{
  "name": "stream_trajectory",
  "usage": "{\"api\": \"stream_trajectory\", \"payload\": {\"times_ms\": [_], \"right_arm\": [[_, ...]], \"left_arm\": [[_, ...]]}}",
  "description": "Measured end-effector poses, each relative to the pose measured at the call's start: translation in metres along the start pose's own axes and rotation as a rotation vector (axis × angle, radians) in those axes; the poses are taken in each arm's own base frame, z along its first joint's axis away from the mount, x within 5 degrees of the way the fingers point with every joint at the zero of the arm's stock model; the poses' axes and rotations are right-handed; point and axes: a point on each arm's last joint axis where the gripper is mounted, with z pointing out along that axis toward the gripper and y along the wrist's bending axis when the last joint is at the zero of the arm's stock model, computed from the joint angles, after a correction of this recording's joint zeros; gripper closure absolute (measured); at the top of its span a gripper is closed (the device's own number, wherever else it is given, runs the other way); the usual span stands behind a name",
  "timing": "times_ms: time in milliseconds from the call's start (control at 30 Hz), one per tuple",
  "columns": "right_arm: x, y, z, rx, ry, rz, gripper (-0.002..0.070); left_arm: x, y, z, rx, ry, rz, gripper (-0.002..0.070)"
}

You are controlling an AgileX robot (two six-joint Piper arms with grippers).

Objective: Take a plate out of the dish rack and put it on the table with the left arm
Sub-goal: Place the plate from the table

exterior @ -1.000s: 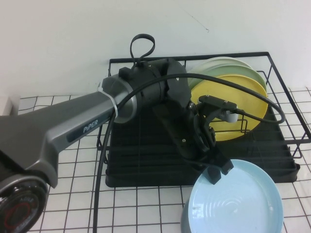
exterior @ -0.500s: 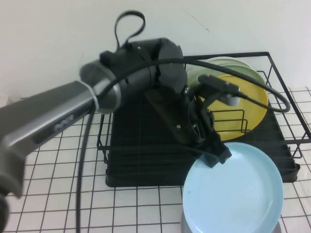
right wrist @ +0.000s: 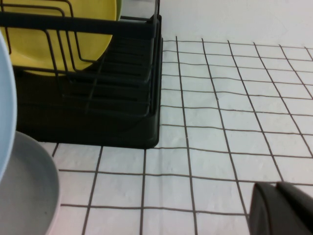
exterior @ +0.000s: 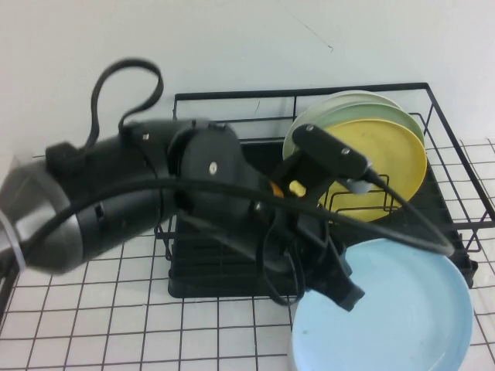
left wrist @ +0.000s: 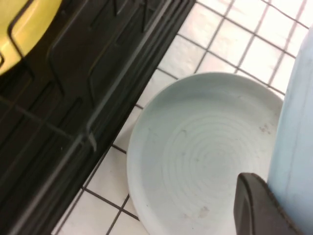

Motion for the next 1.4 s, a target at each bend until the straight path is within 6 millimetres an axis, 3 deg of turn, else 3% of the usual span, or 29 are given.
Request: {"api": "stream_trajectory", "payload": {"times_ms": [167, 833, 1233, 1333, 1400], "right_arm": [[0.000, 0.000, 0.000, 0.000, 0.000, 0.000, 0.0678], [0.000, 0.000, 0.000, 0.000, 0.000, 0.000, 0.0678], [0.000, 0.000, 0.000, 0.000, 0.000, 0.000, 0.0678], [0.000, 0.000, 0.000, 0.000, 0.000, 0.000, 0.0678], [0.000, 0.000, 0.000, 0.000, 0.000, 0.000, 0.0678]], "left_arm": [[0.018, 0.006, 0.018, -0.014, -0.037, -0.080, 0.0603], [0.032, 0.015, 0.060, 0.023, 0.058, -0.205, 0.0603], [0.034, 0.025, 0.064, 0.016, 0.069, -0.254, 0.0601], [0.035, 0.026, 0.064, 0.015, 0.074, -0.250, 0.0554], [0.036, 0.027, 0.065, 0.011, 0.080, -0.236, 0.0467]]}}
